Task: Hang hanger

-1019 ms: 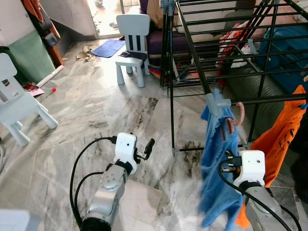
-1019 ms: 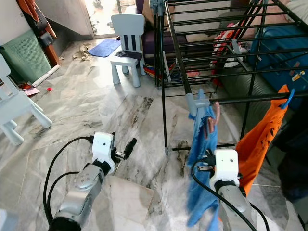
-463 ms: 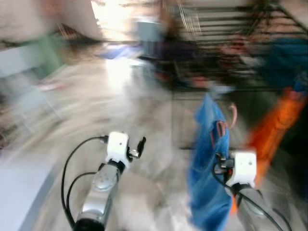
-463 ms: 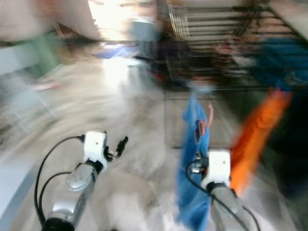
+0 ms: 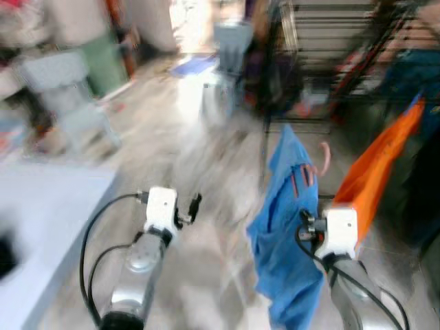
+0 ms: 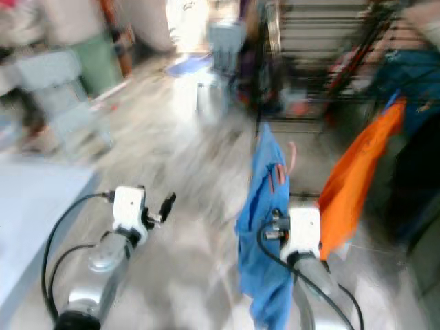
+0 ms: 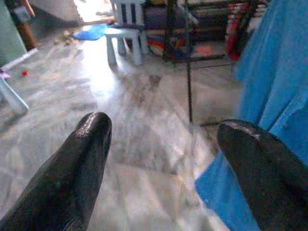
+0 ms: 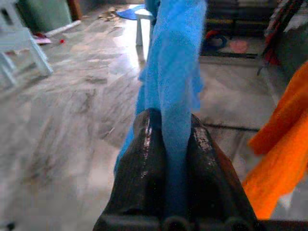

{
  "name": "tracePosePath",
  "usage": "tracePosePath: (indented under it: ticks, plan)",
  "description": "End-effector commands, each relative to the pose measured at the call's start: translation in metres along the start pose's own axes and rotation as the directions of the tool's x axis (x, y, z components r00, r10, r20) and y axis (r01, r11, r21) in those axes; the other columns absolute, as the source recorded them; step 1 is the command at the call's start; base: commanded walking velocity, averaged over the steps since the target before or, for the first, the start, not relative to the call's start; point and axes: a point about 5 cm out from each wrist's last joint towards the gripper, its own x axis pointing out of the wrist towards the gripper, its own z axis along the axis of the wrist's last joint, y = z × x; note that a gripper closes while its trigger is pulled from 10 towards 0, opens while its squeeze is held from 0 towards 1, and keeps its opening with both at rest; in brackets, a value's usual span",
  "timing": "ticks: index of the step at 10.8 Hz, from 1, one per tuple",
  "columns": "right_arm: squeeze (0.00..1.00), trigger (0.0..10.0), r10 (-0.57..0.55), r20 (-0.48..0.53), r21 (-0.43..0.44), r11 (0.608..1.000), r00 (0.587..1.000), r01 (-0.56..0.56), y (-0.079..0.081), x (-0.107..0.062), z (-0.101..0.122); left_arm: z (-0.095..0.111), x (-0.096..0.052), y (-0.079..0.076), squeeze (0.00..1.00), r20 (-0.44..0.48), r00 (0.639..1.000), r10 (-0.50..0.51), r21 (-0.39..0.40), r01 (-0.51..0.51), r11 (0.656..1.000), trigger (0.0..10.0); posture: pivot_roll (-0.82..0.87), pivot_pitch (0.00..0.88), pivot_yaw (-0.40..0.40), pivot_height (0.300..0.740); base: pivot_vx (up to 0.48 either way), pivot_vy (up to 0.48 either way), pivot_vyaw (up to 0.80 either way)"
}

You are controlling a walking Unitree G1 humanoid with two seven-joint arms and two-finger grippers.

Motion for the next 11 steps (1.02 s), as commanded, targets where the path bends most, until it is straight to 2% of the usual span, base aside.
tracePosePath:
  ticks: [1, 2, 4, 6, 7, 8, 11]
  plan:
    - [0.00, 10.0, -0.006, 0.033, -0.007, 1.000, 0.999, 0.006, -0.001, 0.002, 0.007, 0.008, 0.004, -0.001, 0.00, 0.026, 1.000, -0.010, 0.017, 0.010, 1.000, 10.0, -0.11, 0.000, 0.074, 0.740, -0.349, 0.000, 0.00]
    - [0.00, 10.0, -0.009, 0.038, -0.013, 1.000, 0.999, 0.009, -0.001, 0.004, 0.008, 0.010, 0.005, 0.000, 0.00, 0.029, 0.999, -0.013, 0.021, 0.012, 1.000, 10.0, -0.10, 0.000, 0.075, 0.740, -0.345, 0.000, 0.00]
    - [0.00, 10.0, -0.005, 0.049, -0.019, 1.000, 0.999, 0.006, -0.002, 0.008, 0.012, 0.015, 0.005, 0.002, 0.00, 0.056, 0.998, -0.017, 0.032, 0.015, 0.999, 10.0, -0.09, 0.000, 0.070, 0.740, 0.000, 0.000, 0.00]
    - [0.00, 10.0, 0.007, 0.056, -0.028, 1.000, 0.998, -0.006, -0.001, 0.012, 0.016, 0.019, 0.000, 0.009, 0.00, 0.085, 0.996, -0.009, 0.006, 0.008, 1.000, 10.0, -0.08, 0.008, 0.065, 0.740, 0.000, 0.000, 0.00]
    - [0.00, 10.0, 0.013, 0.055, -0.034, 0.999, 0.998, -0.011, -0.001, 0.013, 0.016, 0.017, -0.001, 0.008, 0.00, 0.079, 0.997, -0.017, 0.005, 0.017, 1.000, 10.0, -0.08, 0.009, 0.065, 0.740, 0.000, 0.000, 0.00]
    - [0.00, 10.0, 0.019, 0.055, -0.047, 0.999, 0.998, -0.017, 0.001, 0.014, 0.016, 0.014, -0.003, -0.003, 0.00, 0.071, 0.995, -0.067, -0.012, 0.068, 0.998, 10.0, -0.09, 0.007, 0.068, 0.740, 0.000, 0.000, 0.00]
    - [0.00, 10.0, 0.012, 0.044, -0.068, 0.998, 0.999, -0.009, 0.000, 0.011, 0.013, 0.014, 0.001, -0.010, 0.00, 0.070, 0.993, -0.094, -0.017, 0.095, 0.995, 10.0, -0.11, 0.003, 0.075, 0.740, 0.000, 0.000, 0.17]
